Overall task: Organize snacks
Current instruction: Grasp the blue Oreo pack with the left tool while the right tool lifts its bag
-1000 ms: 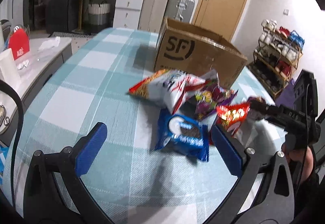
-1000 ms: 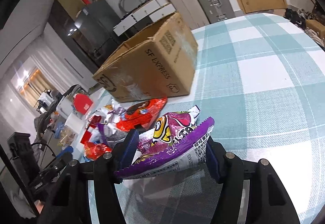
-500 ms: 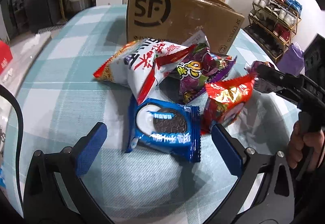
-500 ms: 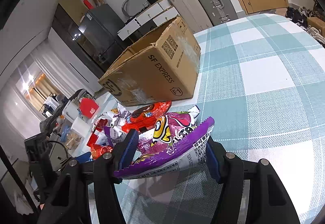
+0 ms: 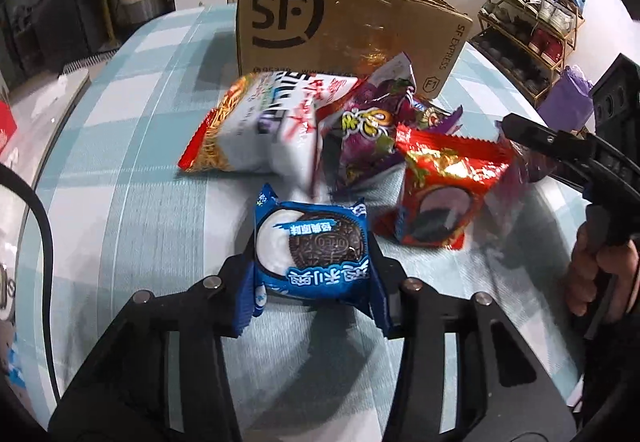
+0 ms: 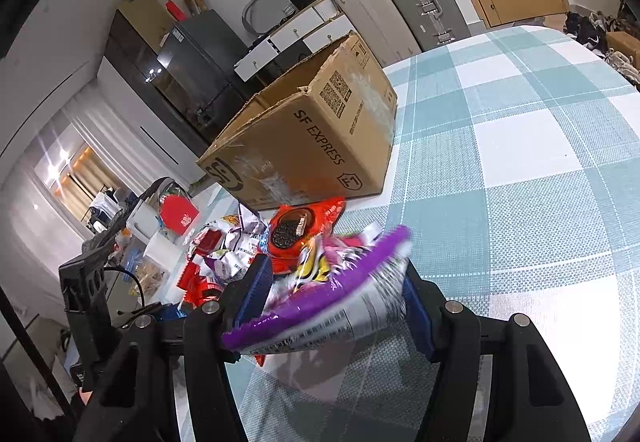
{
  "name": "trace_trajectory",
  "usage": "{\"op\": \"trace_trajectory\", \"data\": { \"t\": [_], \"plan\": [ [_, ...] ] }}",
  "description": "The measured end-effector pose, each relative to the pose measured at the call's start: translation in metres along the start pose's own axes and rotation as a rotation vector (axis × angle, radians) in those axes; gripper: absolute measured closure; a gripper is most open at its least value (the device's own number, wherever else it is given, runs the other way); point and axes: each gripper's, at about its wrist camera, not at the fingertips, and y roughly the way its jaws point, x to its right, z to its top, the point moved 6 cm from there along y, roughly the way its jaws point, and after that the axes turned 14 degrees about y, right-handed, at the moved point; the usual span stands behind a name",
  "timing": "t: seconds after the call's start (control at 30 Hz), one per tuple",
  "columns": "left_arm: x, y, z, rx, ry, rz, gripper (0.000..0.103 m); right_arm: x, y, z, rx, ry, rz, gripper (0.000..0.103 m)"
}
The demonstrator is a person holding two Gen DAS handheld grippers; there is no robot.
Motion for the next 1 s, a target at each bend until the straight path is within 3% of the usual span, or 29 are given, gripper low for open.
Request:
{"op": "trace_trajectory", "data": {
  "t": [0.13,0.4,0.53,0.6,0.93,1.0],
  "plan": [
    [0.005,-0.007,-0.005,0.007,0.043,0.041,0.061,0.000,0.001,0.000,-0.001,0.003,-0.001,0.044],
    [0.005,-0.024,-0.013,0.037,-0.018,0.005,0.060,0.001,0.004,-0.002,-0.018,0.003,-0.014,0.050],
    [0.005,-0.036,-0.017,0.057,-0.005,0.000,0.060,-0.001,-0.003,-0.008,-0.017,-0.021,-0.033,0.042],
    [0.005,-0.042,-0.020,0.067,-0.010,-0.006,0.060,0.000,-0.007,-0.012,-0.014,-0.026,-0.047,0.030],
    [0.003,-0.054,-0.036,0.084,-0.037,-0.035,0.060,-0.001,-0.002,-0.024,-0.066,-0.045,-0.081,0.029],
    [0.003,-0.056,-0.038,0.091,-0.038,-0.037,0.060,-0.003,0.002,-0.024,-0.071,-0.058,-0.093,0.034]
  ]
}}
